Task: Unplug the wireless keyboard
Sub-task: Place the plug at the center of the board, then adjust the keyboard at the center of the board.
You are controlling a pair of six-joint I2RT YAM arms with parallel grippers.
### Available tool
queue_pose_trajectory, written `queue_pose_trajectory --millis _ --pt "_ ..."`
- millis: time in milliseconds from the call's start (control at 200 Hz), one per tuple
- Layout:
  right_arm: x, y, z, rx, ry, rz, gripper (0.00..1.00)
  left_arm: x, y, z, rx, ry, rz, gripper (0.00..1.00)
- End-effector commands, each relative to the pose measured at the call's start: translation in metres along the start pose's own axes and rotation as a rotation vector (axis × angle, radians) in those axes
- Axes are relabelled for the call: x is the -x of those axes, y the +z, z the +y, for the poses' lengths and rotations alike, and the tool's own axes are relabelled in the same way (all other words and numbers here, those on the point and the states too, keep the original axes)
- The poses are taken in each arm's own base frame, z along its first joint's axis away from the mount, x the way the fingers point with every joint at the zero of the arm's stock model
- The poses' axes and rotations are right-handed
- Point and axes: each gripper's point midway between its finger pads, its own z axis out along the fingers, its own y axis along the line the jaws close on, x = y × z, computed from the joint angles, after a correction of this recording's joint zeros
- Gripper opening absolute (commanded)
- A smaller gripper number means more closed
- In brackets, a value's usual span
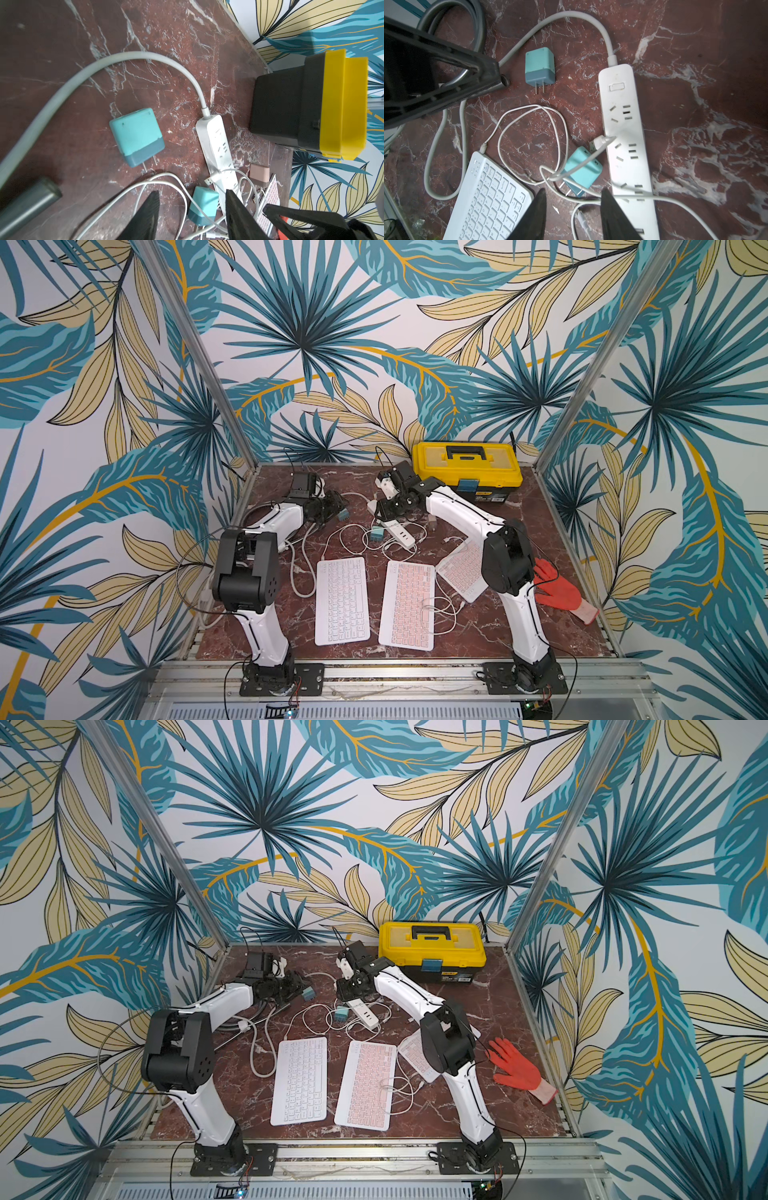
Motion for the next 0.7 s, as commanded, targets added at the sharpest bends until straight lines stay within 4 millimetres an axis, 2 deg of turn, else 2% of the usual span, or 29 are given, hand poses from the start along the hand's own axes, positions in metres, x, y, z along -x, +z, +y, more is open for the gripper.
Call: queue_pose_trajectory --millis 0,150,165,320,511,641,676,696 --pt "-0.024 -0.007 -0.012 -0.063 0.012 0.058 0.45 -0.007 -0.016 0.008 0.029 -0.035 -0.023 0.53" --pt "-0.028 -0.024 -0.005 -0.06 0.019 0.032 0.44 -0.033 -0.036 0.021 0.079 -0.064 -0.038 0.53" --pt "-0.028 -0.025 -0.004 -0.056 0.017 0.027 0.44 -0.042 -0.037 0.027 0.102 -0.079 -0.021 0.53" --pt "-0.038 -0.027 0.011 -0.047 0.019 0.03 0.42 -0.079 -0.054 0.052 0.191 -0.135 -0.015 0.52" --pt "-0.041 -0.029 0.044 -0.084 0.014 -0.004 0.4 -0.118 -0.077 0.072 0.275 -0.186 -0.03 0.5" --pt "-0.044 -0.021 0.068 -0.095 0.025 0.015 0.38 -0.141 -0.09 0.083 0.35 -0.201 -0.036 0.5" --pt "-0.042 -0.018 0.069 -0.1 0.031 0.012 0.37 -0.147 -0.094 0.088 0.369 -0.211 -0.04 0.49" --pt "-0.048 -0.015 0.085 -0.083 0.012 0.02 0.37 -0.15 -0.095 0.091 0.379 -0.218 -0.041 0.49"
